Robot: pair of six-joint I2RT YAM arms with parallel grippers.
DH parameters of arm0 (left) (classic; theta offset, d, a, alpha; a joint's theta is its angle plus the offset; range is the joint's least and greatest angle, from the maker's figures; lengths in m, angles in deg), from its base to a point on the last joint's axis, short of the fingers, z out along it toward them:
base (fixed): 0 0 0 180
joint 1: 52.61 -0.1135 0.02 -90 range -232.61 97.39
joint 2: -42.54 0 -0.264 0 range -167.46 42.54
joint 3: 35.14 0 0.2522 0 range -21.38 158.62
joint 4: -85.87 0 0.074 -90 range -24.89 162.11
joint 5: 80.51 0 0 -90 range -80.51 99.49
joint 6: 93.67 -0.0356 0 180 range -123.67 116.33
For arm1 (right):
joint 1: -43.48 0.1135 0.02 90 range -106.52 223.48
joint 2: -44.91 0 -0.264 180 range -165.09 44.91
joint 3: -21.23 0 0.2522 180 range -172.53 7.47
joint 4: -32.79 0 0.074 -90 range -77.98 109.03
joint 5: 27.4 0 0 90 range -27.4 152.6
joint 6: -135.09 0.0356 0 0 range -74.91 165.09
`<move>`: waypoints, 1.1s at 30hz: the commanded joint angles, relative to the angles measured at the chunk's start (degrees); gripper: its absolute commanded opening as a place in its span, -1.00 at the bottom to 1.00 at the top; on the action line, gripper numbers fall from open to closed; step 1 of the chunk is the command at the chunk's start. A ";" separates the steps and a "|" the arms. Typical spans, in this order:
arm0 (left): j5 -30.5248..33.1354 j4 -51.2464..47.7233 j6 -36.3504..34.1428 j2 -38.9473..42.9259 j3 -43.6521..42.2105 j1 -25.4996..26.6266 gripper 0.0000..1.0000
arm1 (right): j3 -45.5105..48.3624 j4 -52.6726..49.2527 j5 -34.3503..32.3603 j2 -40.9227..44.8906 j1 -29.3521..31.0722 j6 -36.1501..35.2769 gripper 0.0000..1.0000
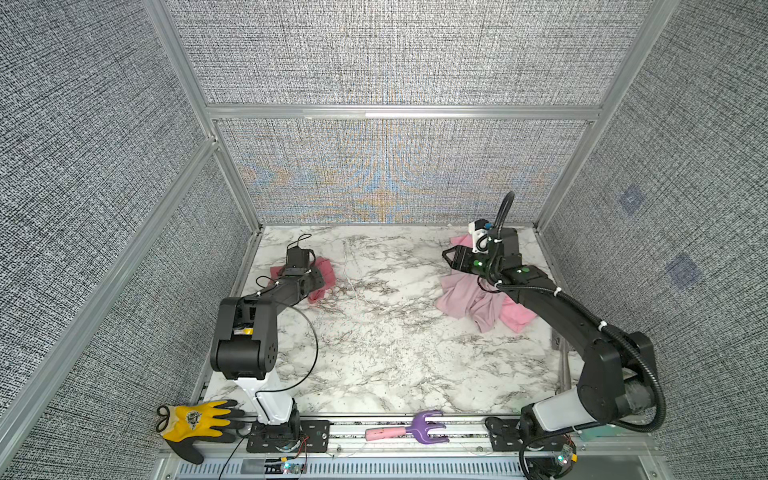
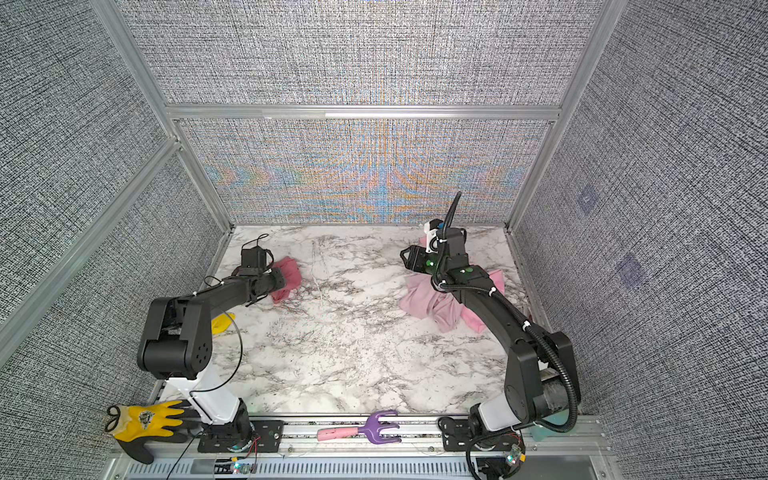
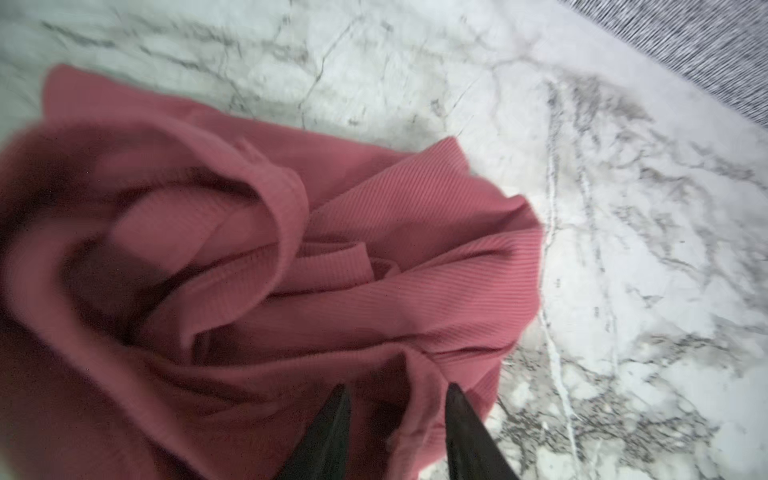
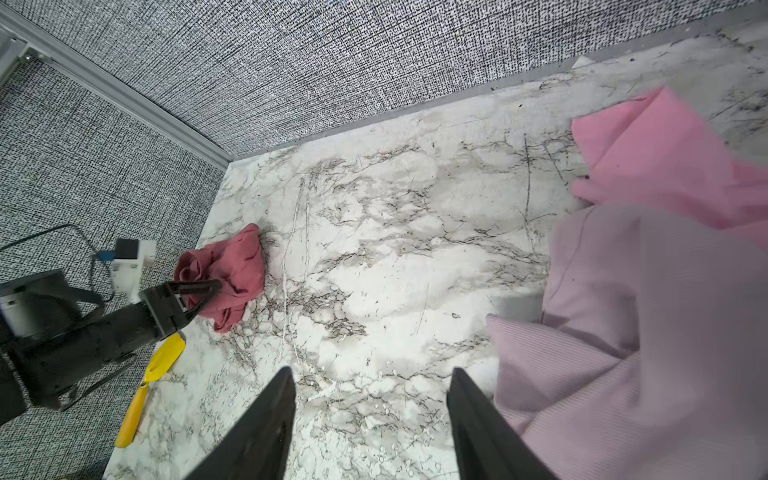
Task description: Pick out a specific cloth from the pile
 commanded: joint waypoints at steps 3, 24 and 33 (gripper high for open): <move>-0.40 -0.57 -2.26 10.24 -3.71 2.11 -0.14 | -1.50 -3.04 -4.08 3.29 -0.69 -2.94 0.21; 4.65 10.11 -9.07 39.09 -19.84 4.34 0.16 | 11.57 -1.91 -27.79 23.26 -2.87 -14.71 0.33; 8.75 14.68 -8.96 41.96 -25.92 4.39 0.33 | 20.16 2.27 -34.08 27.40 -3.23 -16.31 0.40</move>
